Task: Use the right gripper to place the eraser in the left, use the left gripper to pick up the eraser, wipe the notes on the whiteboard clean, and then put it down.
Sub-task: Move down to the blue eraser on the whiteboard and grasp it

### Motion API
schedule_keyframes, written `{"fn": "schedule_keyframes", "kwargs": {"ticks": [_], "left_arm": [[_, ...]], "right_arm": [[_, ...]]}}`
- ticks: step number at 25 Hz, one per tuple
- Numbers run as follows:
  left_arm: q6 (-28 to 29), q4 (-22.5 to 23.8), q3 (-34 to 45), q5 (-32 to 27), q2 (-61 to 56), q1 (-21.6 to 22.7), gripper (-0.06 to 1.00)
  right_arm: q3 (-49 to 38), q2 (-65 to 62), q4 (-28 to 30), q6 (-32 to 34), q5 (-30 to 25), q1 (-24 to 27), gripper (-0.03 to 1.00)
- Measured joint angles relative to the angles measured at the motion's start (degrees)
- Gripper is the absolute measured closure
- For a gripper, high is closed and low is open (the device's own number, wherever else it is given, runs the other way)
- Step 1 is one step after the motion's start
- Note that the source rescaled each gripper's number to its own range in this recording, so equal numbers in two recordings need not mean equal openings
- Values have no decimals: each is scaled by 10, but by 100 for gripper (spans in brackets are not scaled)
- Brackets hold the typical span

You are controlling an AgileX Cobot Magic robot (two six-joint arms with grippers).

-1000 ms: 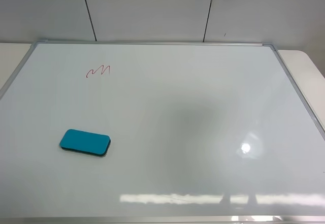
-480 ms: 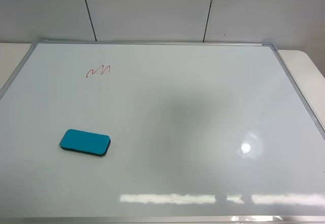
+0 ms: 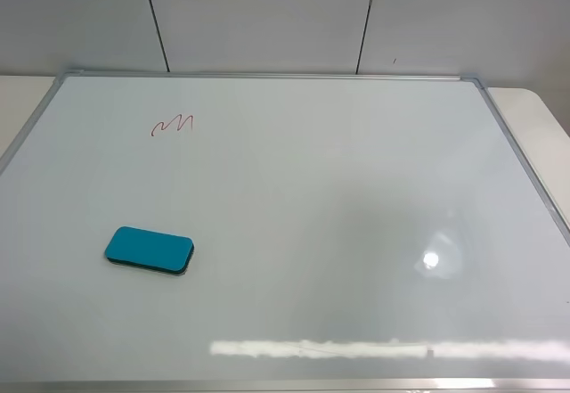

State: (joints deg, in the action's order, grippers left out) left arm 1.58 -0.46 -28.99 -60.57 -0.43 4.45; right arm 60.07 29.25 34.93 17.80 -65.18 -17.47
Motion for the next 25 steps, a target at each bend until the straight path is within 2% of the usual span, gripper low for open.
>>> {"fn": "schedule_keyframes", "kwargs": {"ticks": [5,10,16,25], "left_arm": [[0,0,0,0,0,0,-6],[0,0,0,0,0,0,-6],[0,0,0,0,0,0,-6],[0,0,0,0,0,0,-6]], "right_arm": [[-1,-74,-63,-49,-28,105,-3],[-1,-138,-99,-77,-44,168,-3],[-1,-188,-160,-126,-44,194,-2],[-3,-265,-312,-206,-47,236,-2]]}}
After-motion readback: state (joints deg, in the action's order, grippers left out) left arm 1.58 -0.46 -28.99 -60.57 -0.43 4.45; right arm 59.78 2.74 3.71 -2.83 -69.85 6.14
